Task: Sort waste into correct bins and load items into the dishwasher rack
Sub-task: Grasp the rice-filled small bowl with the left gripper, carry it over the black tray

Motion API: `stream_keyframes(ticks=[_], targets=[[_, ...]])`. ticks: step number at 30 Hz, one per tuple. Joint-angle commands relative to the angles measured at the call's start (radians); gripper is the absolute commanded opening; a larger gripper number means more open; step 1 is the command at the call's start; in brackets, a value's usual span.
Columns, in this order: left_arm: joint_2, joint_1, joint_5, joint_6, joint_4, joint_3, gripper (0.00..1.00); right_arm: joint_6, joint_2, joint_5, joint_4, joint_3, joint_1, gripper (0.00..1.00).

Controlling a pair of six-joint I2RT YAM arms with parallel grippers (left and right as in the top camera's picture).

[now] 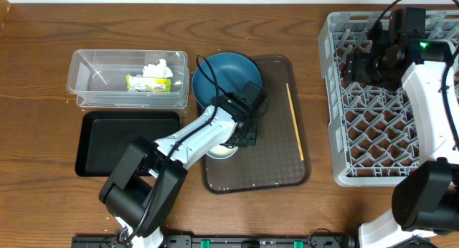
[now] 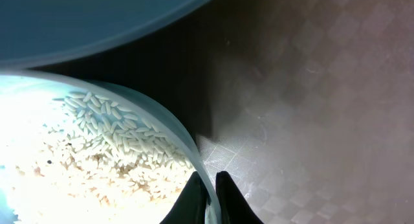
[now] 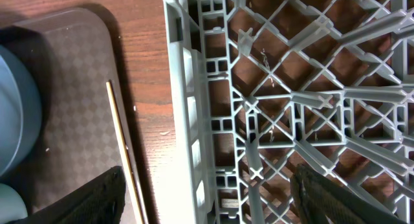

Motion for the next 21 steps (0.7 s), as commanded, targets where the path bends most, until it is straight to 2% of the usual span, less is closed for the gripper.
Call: stream_keyframes(ticks=[1, 7, 13, 17, 21], targets=[[0.008, -0.001, 0.010, 0.008, -0.009, 0.005, 0.06, -0.013, -0.013, -0.004, -0.002, 0.001, 0.015, 0.81], [-0.080, 0.004, -0.006, 0.008, -0.046, 0.010, 0.06, -0.013, -0.013, 0.011, -0.002, 0.001, 0.015, 0.81], [-0.225, 0.042, -0.105, 0.009, -0.141, 0.010, 0.06, -0.012, -0.013, 0.019, -0.001, 0.001, 0.015, 0.82], [-0.316, 0.126, -0.114, 0.062, -0.182, 0.010, 0.06, -0.013, -0.013, 0.019, -0.001, 0.001, 0.015, 0.82], [-0.374, 0.255, -0.106, 0.063, -0.221, 0.010, 0.06, -0.013, -0.013, 0.023, -0.002, 0.001, 0.015, 0.82]])
